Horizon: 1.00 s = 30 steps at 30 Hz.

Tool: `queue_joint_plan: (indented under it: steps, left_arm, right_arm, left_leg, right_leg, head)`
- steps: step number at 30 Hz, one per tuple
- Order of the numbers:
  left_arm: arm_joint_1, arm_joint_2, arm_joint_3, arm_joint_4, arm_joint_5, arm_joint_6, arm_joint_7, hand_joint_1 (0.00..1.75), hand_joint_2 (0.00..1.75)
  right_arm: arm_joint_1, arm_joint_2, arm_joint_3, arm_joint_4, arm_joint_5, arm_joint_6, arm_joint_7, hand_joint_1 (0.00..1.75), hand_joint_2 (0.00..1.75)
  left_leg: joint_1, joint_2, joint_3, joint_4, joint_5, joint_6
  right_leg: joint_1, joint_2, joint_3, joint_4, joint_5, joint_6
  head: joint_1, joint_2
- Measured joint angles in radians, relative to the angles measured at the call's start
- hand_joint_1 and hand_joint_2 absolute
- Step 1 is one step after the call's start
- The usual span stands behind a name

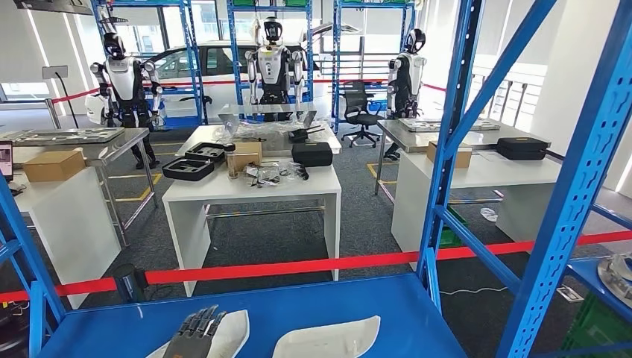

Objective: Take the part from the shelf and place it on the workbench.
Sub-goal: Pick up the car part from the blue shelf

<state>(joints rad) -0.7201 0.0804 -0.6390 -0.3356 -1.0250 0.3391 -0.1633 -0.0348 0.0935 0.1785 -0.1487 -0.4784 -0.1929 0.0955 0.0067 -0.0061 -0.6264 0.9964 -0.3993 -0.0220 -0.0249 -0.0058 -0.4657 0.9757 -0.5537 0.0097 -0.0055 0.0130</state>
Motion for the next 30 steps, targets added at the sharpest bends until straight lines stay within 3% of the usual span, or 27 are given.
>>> queue_joint_plan:
  steps: [5,10,17,26,30]
  left_arm:
    - [-0.007,0.012,0.004,0.008,0.028,0.012,0.141,0.0,1.75]
    - [-0.016,0.025,0.036,0.011,0.051,0.005,0.195,0.0,1.75]
    - [-0.02,0.037,0.103,0.011,0.098,0.0,0.196,0.0,1.75]
    - [-0.023,0.053,0.124,0.018,0.058,-0.178,0.122,0.0,1.75]
    - [-0.029,0.052,0.124,0.018,0.036,-0.196,0.105,0.0,0.0]
  right_arm:
    - [0.0,0.0,0.0,0.0,0.003,-0.002,0.002,0.0,1.75]
    - [0.0,0.0,0.006,0.0,0.01,-0.002,0.002,0.0,1.75]
    - [-0.001,0.0,0.019,0.0,0.021,0.0,0.001,0.0,1.75]
    - [-0.001,0.0,0.027,0.0,0.023,0.007,0.009,0.0,1.75]
    - [-0.001,0.0,0.027,0.0,0.022,0.007,0.011,0.0,1.75]
  left_leg:
    - [0.0,0.0,0.0,0.0,0.0,0.0]
    - [0.0,0.0,0.0,0.0,0.0,0.0]
    - [0.0,0.0,0.001,0.0,0.0,0.0]
    - [0.0,0.0,0.002,0.0,0.001,-0.001]
    - [0.0,0.0,0.002,0.0,0.002,-0.001]
  right_leg:
    - [0.0,0.0,0.0,0.0,0.0,0.0]
    - [0.0,0.0,0.0,0.0,0.0,0.0]
    - [0.0,0.0,0.001,0.0,0.0,0.0]
    - [0.0,0.0,0.002,0.0,0.0,0.0]
    - [0.0,0.0,0.002,0.0,0.0,0.0]
  head:
    - [0.0,0.0]
    - [0.0,0.0]
    - [0.0,0.0]
    - [0.0,0.0]
    - [0.0,0.0]
